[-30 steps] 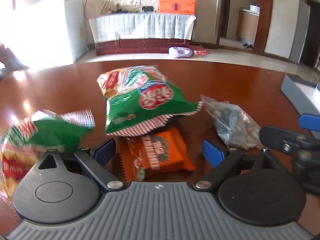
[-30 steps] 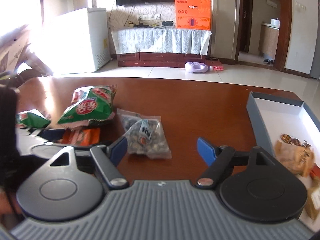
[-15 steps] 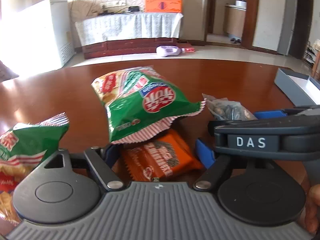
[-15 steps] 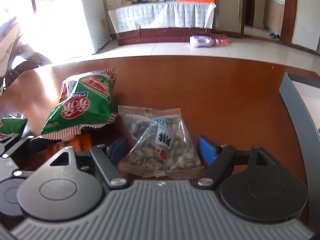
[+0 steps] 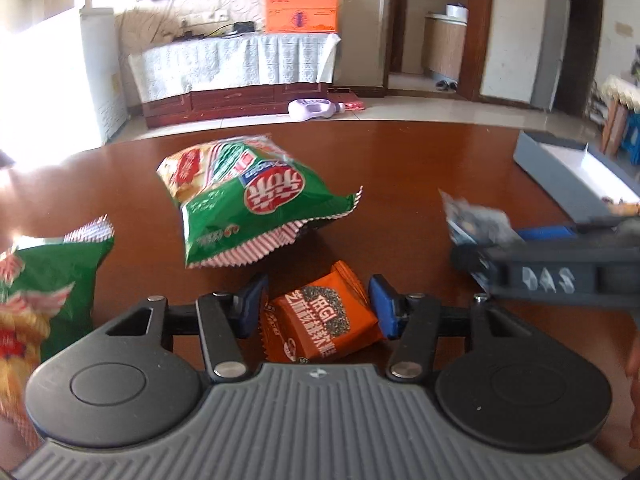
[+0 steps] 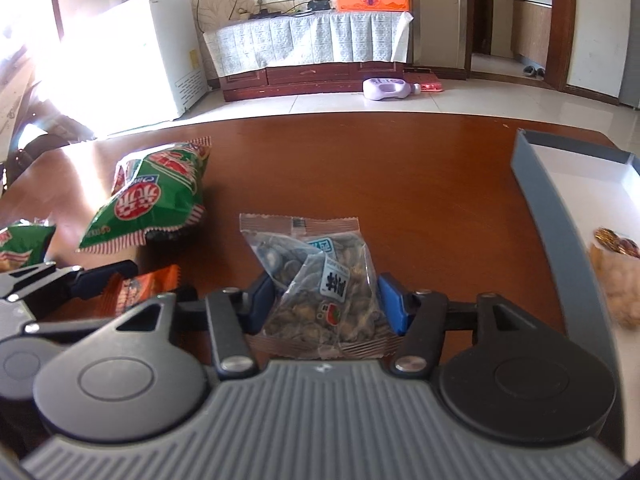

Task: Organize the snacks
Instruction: 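Close the left gripper on the orange biscuit packet while the right closes on the nut bag, then carry the biscuit packet and nut bag over the white box with both tools, then open the left gripper over the box while the right releases the nut bag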

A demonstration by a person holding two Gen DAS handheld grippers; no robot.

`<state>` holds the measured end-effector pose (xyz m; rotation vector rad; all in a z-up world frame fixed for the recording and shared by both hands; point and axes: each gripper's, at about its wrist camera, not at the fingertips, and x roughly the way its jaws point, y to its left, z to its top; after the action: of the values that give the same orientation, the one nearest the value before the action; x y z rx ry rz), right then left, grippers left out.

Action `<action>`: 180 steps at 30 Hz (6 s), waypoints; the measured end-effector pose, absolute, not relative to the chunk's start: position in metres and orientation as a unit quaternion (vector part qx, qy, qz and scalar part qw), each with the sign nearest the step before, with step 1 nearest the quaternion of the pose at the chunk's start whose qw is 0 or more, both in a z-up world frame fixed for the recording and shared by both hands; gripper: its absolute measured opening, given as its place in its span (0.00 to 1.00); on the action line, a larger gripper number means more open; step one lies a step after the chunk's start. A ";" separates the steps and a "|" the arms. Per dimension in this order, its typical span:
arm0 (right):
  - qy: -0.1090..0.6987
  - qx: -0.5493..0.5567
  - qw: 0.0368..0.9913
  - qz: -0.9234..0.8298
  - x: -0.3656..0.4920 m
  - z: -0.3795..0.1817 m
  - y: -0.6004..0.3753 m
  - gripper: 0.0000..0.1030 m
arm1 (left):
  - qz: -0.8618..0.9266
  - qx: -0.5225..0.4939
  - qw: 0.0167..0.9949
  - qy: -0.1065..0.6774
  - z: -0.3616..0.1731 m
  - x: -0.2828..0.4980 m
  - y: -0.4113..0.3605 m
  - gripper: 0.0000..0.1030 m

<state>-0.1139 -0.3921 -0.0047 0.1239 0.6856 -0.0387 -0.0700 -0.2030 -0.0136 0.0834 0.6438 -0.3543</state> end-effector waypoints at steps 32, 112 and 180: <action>0.266 0.007 0.964 0.009 -0.238 0.025 -0.385 0.57 | -0.147 0.031 0.943 0.296 0.012 -0.156 -0.215 0.49; 0.217 0.039 0.971 -0.089 -0.271 0.042 -0.462 0.57 | -0.246 0.075 0.935 0.244 0.056 -0.171 -0.342 0.49; 0.297 -0.003 0.937 -0.186 -0.230 -0.002 -0.513 0.59 | -0.350 0.099 0.903 0.230 0.037 -0.099 -0.522 0.89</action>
<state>-0.2304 -0.5127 -0.0019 -0.0067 0.6059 -0.3803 -0.0985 -0.5220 0.0366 0.2056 0.4758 -0.7229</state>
